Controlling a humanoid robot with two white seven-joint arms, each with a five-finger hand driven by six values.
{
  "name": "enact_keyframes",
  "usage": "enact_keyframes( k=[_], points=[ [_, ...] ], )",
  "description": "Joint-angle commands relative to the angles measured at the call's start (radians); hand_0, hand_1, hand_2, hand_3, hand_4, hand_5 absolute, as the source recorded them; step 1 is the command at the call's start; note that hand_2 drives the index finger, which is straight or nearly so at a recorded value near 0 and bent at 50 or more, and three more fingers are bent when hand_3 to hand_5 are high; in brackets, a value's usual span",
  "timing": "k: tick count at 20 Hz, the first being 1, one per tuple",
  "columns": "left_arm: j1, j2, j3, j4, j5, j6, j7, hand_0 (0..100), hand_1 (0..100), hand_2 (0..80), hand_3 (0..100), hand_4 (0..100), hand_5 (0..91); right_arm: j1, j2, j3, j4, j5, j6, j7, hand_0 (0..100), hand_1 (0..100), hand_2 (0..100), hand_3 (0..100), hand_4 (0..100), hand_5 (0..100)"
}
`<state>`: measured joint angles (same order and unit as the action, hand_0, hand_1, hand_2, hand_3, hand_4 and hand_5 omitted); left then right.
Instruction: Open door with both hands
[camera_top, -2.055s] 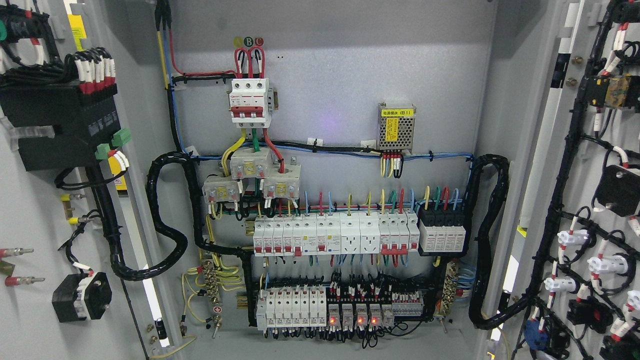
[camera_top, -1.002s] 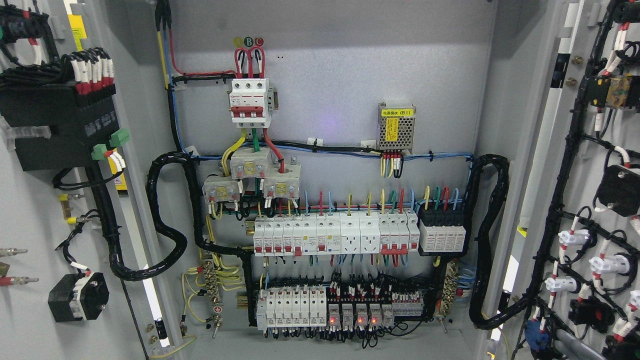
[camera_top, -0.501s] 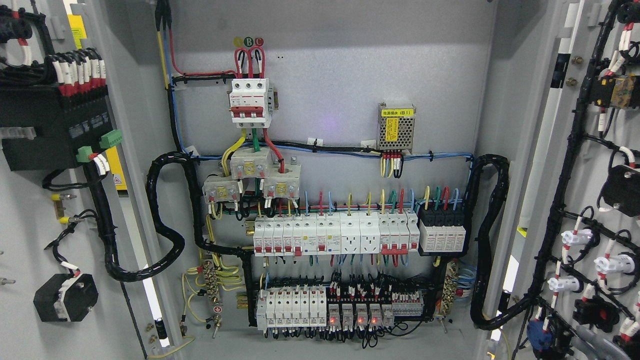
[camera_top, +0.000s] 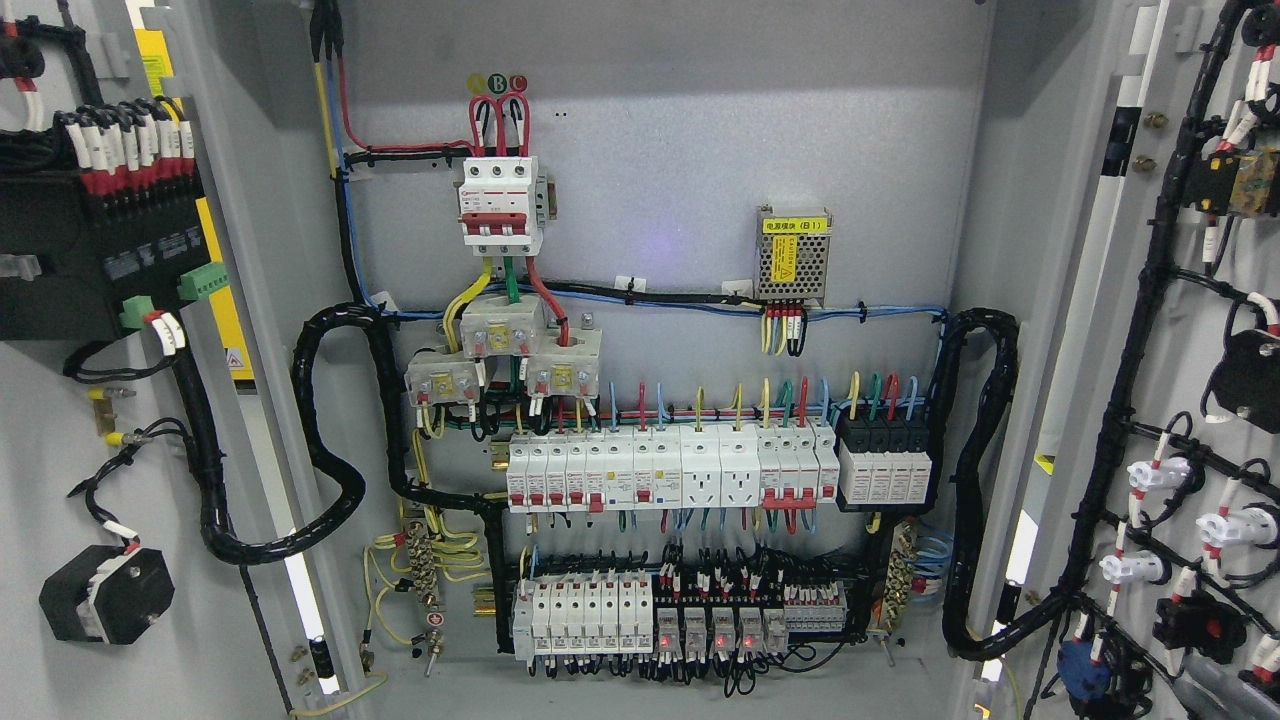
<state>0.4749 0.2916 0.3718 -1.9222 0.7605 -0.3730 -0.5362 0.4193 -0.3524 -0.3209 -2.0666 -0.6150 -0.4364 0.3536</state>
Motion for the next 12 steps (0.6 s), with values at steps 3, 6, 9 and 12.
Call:
enact_keyframes(
  k=[3,6,9,12],
  points=[
    [-0.013,0.055,0.105,0.058,0.045,0.011,-0.01,0,0,0.0,0,0,0.0,0.019,0.072,-0.069,0.006,-0.003,0.001,-0.001,24,0,0,0,0,0],
    [-0.024,0.075,0.119,0.08,0.045,0.011,-0.01,0,0,0.0,0,0,0.0,0.022,0.079,-0.078,0.006,-0.012,0.001,-0.001,24,0,0,0,0,0],
    [-0.035,0.092,0.127,0.103,0.057,0.011,-0.011,0,0,0.0,0,0,0.0,0.042,0.079,-0.092,0.006,-0.031,0.001,-0.001,24,0,0,0,0,0],
    [-0.035,0.115,0.128,0.12,0.088,0.011,-0.011,0,0,0.0,0,0,0.0,0.047,0.079,-0.107,0.005,-0.04,-0.001,-0.001,24,0,0,0,0,0]
  ],
)
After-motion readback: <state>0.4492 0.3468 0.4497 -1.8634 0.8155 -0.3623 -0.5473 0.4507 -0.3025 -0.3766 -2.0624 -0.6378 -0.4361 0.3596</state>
